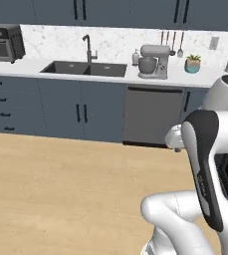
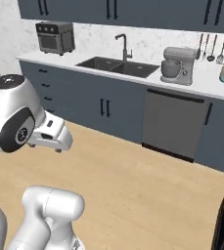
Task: Navigate to the sink.
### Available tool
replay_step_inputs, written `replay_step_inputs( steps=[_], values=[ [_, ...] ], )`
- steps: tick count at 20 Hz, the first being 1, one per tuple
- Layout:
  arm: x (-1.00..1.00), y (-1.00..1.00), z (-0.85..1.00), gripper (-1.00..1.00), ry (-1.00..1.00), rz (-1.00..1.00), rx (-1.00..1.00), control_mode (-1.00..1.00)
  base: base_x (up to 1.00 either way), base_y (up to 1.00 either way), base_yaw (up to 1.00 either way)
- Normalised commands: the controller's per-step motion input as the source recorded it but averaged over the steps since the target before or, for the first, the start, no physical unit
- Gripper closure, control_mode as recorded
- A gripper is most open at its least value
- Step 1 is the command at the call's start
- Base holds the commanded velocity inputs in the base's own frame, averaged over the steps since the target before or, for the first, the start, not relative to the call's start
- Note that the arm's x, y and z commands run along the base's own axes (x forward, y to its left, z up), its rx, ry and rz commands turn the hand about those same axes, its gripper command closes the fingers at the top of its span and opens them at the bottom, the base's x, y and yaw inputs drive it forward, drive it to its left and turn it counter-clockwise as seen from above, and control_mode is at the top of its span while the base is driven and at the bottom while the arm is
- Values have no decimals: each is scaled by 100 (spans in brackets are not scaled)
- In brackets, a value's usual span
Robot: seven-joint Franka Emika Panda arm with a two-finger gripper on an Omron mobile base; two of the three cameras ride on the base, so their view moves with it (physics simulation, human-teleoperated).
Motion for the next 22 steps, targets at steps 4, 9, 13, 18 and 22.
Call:
replay_step_inputs(
  steps=[4,9,13,18,22],
  values=[
    [0,0,0,-100,0,0,0,100,72,0,24],
    [0,0,0,-100,0,0,0,100,100,10,0],
    [0,0,0,-100,0,0,0,100,100,28,0],
    [0,0,0,-100,0,0,0,100,100,42,0],
    [0,0,0,-100,0,0,0,100,100,72,-2]
  ],
)
